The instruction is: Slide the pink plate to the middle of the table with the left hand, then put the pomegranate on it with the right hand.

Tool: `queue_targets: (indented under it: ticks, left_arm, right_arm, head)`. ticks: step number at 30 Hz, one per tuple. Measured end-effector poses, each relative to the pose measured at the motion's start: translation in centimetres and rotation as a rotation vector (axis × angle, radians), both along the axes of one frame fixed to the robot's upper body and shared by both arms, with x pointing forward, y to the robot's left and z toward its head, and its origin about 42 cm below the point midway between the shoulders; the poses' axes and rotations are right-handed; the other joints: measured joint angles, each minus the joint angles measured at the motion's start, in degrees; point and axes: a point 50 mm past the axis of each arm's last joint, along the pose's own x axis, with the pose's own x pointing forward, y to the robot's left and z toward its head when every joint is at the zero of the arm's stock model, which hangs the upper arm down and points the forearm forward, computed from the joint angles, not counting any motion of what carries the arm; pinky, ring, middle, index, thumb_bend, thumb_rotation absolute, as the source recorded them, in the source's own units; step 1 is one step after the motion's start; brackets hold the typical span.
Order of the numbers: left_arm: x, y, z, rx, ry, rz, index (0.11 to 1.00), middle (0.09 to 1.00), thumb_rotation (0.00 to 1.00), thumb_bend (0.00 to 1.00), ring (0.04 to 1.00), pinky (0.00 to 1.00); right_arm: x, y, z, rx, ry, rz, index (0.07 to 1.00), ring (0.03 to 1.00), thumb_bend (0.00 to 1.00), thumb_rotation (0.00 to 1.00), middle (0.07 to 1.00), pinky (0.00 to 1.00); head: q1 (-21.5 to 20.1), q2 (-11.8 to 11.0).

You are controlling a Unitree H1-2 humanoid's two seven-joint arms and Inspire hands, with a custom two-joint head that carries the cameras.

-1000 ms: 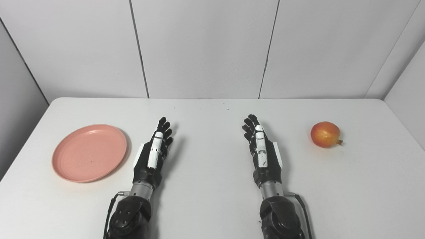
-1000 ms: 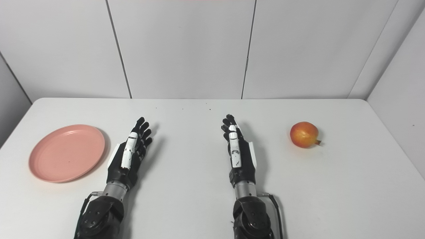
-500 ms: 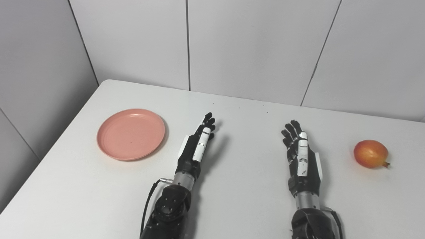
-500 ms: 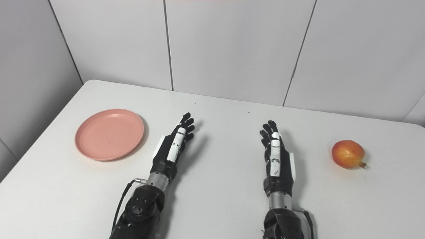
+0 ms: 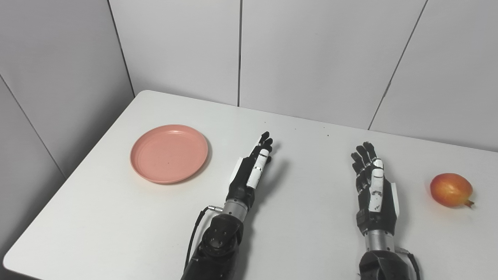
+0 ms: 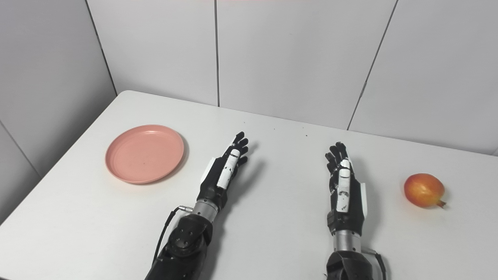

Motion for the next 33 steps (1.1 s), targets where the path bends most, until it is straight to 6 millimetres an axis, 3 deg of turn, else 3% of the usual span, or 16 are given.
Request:
queue_targets:
  ticks: [23,33]
  left_arm:
    - [0.32,-0.87,-0.11,0.012,-0.032,-0.011,0.943,0.959,1.00,0.30,0.959,0.95]
    - [0.33,-0.41,0.41,0.129,-0.080,0.090,0.908,0.921,1.00,0.40,0.928,0.93]
  right_arm:
    - [0.30,-0.34,-0.06,0.006,-0.018,0.007,0.935,0.941,0.51,0.97,0.936,1.00]
    - [0.48,-0.35,0.08,0.010,-0.024,0.011,0.930,0.937,0.51,0.96,0.932,1.00]
  head:
    - [1.5,-1.0]
    - [1.5,-1.2]
